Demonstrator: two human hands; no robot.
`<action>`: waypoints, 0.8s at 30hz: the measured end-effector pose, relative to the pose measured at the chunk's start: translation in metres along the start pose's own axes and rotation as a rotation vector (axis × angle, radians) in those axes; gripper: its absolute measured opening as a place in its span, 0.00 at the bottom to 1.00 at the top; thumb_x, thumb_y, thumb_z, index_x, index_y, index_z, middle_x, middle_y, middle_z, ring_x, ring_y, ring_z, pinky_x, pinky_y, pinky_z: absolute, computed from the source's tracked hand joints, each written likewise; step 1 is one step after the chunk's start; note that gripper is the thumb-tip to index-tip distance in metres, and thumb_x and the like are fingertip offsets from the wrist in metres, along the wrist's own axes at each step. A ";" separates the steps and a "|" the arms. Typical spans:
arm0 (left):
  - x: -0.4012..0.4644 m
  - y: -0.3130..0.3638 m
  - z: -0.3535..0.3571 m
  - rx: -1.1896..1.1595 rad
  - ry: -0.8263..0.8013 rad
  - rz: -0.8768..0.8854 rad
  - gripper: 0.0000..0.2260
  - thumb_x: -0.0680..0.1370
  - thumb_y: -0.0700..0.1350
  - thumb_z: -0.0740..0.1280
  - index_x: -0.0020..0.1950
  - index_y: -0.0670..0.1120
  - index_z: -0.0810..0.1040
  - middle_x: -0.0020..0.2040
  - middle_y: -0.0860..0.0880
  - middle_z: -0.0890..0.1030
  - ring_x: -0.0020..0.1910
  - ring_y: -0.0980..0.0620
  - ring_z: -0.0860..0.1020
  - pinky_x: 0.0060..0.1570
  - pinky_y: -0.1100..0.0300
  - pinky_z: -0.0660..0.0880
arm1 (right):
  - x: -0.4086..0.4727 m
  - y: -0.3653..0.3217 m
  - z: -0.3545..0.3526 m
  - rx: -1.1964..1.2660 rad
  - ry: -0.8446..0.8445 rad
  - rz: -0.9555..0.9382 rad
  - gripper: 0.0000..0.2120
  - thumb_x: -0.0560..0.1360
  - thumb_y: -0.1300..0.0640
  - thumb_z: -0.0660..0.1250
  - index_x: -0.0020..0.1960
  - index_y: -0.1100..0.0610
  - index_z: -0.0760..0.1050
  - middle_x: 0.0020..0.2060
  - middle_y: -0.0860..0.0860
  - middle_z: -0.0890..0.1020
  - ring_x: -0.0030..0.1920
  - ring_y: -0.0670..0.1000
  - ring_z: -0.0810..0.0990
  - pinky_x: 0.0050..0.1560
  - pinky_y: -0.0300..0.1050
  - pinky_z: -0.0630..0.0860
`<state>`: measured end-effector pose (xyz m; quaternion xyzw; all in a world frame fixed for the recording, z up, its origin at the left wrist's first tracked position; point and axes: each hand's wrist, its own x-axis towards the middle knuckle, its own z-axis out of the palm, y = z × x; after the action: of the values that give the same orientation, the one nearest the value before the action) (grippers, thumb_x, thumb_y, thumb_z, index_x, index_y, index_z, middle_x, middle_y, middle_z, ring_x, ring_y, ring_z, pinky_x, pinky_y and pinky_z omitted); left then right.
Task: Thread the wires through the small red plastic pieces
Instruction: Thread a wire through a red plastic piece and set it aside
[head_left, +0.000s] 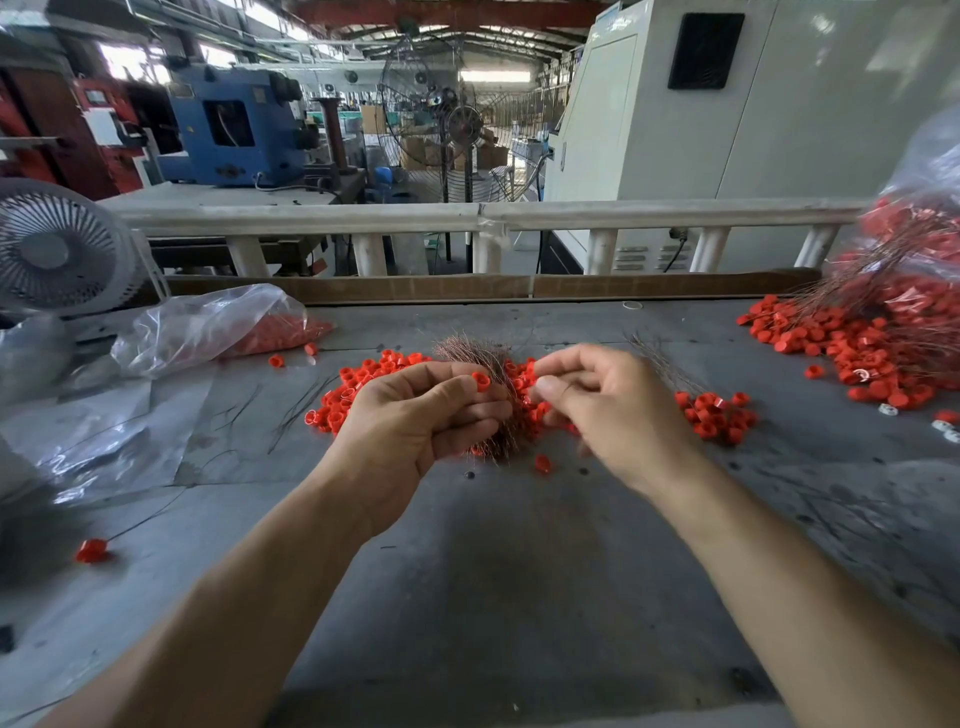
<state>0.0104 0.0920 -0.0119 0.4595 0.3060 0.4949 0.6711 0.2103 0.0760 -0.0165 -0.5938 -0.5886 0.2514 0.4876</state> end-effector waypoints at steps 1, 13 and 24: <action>0.000 0.000 0.000 0.002 0.012 -0.005 0.08 0.78 0.35 0.67 0.56 0.34 0.79 0.48 0.36 0.85 0.46 0.44 0.86 0.47 0.56 0.84 | 0.004 0.004 -0.007 -0.088 0.070 -0.007 0.03 0.77 0.57 0.72 0.47 0.48 0.82 0.38 0.46 0.87 0.38 0.46 0.85 0.36 0.39 0.76; -0.002 0.002 0.001 0.013 0.044 -0.027 0.08 0.77 0.36 0.68 0.56 0.35 0.80 0.49 0.35 0.85 0.46 0.43 0.87 0.43 0.58 0.84 | 0.011 0.024 -0.019 -0.647 0.035 0.083 0.07 0.73 0.49 0.77 0.38 0.46 0.81 0.35 0.41 0.82 0.37 0.44 0.80 0.36 0.42 0.72; -0.002 0.001 0.003 0.027 0.033 -0.032 0.08 0.79 0.35 0.67 0.57 0.34 0.79 0.48 0.36 0.85 0.45 0.44 0.87 0.44 0.57 0.84 | 0.009 0.020 -0.009 -0.925 0.080 -0.083 0.04 0.75 0.53 0.70 0.42 0.47 0.82 0.43 0.44 0.83 0.46 0.51 0.80 0.40 0.43 0.67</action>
<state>0.0117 0.0892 -0.0097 0.4552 0.3310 0.4873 0.6677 0.2288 0.0853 -0.0277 -0.7341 -0.6427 -0.0803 0.2037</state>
